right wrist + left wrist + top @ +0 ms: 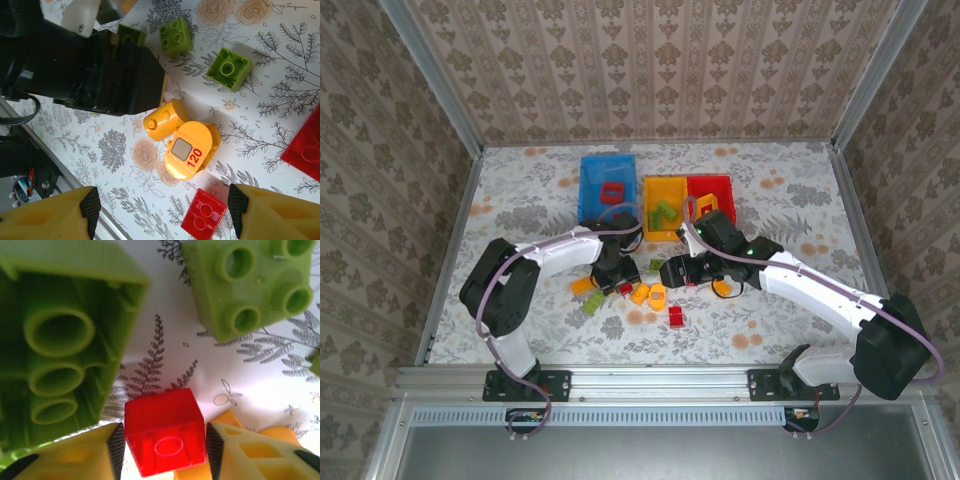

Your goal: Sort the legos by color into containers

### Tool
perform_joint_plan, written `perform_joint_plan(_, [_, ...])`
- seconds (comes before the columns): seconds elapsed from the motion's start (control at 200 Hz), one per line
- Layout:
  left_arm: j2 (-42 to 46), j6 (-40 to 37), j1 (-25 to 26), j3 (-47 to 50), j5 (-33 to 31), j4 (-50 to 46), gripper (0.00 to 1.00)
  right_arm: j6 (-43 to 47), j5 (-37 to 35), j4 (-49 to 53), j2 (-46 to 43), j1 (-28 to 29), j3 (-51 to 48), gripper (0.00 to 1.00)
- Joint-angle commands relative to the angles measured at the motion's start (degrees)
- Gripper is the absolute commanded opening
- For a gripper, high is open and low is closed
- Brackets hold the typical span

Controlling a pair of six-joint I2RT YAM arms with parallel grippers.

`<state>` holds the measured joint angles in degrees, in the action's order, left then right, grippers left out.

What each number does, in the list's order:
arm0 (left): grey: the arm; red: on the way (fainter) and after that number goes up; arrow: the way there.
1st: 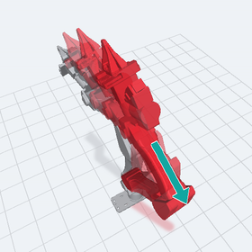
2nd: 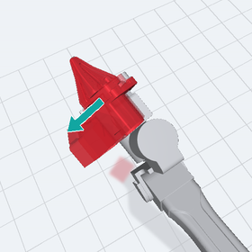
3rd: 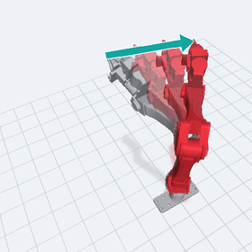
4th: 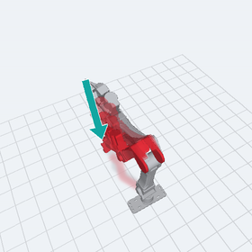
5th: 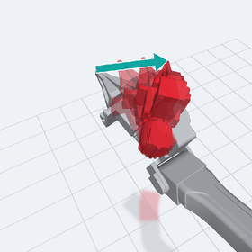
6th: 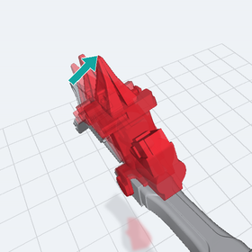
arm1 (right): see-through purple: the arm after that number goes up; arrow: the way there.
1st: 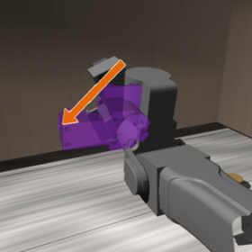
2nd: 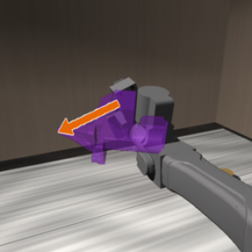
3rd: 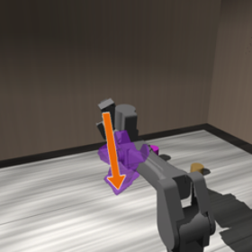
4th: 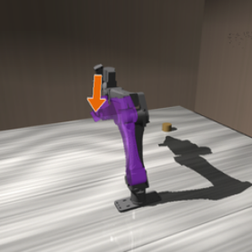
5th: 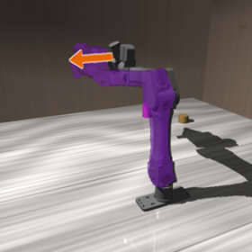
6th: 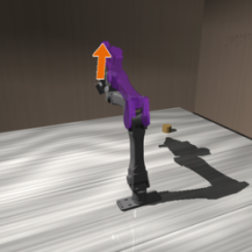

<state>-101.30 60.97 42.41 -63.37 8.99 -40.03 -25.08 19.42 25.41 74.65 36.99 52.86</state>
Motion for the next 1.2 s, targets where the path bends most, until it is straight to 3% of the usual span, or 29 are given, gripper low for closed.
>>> perform_joint_plan(0.0, [-1.0, 0.9, 0.6, -1.5, -0.8, 0.3, 0.41, 1.5, 1.4, -0.3, -1.8, -0.1, -0.6, 0.72])
perform_joint_plan(0.22, [4.8, -0.6, 0.9, -3.6, -6.0, -3.9, 0.24, 0.7, 0.0, -0.5, -3.7, -0.1, -0.6, 0.71])
perform_joint_plan(0.495, [7.3, -10.6, -4.0, -16.6, -12.2, -12.4, 0.22, -2.9, -3.3, -6.3, -5.1, -0.6, -0.5, 0.71])
perform_joint_plan(0.83, [-7.5, -26.1, -13.1, -35.3, -16.6, -15.4, 0.21, -5.1, -10.9, -9.3, -2.1, -0.6, 2.3, 0.71])
perform_joint_plan(1.065, [-22.5, -32.0, -14.4, -50.6, -20.1, -19.6, 0.22, -5.7, -11.7, -8.8, -0.1, -0.6, 4.3, 0.71])
perform_joint_plan(1.195, [-26.2, -32.3, -14.6, -53.0, -20.2, -19.8, 0.24, -6.3, -11.6, -12.9, -2.0, -0.7, 3.1, 0.73])
